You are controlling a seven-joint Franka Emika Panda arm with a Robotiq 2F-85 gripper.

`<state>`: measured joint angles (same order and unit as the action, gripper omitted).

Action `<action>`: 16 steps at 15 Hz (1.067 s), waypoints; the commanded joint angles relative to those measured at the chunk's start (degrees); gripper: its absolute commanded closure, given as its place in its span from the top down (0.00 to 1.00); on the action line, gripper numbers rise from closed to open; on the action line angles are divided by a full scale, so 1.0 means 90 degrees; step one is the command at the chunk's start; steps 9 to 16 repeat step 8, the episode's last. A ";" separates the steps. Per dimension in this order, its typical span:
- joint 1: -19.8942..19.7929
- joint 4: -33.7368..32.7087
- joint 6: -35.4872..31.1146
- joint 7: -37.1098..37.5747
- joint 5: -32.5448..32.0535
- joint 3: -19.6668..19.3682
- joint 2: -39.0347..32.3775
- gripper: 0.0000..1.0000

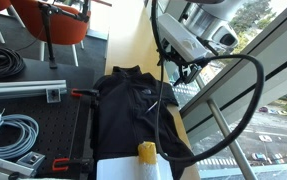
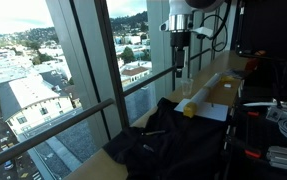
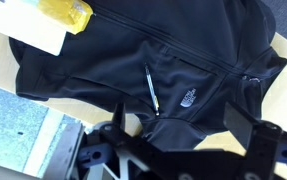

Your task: Close the zipper of the black vest

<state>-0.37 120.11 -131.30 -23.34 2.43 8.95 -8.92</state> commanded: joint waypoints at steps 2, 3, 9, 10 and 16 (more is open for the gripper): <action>0.0117 -0.0003 0.0143 -0.0009 0.0014 -0.0185 0.0125 1.00; 0.0116 0.0008 0.0168 -0.0008 0.0012 -0.0206 0.0165 1.00; 0.0118 0.0036 0.0172 -0.0007 0.0011 -0.0217 0.0192 1.00; 0.0118 0.0036 0.0172 -0.0007 0.0011 -0.0217 0.0192 1.00; 0.0118 0.0036 0.0172 -0.0007 0.0011 -0.0217 0.0192 1.00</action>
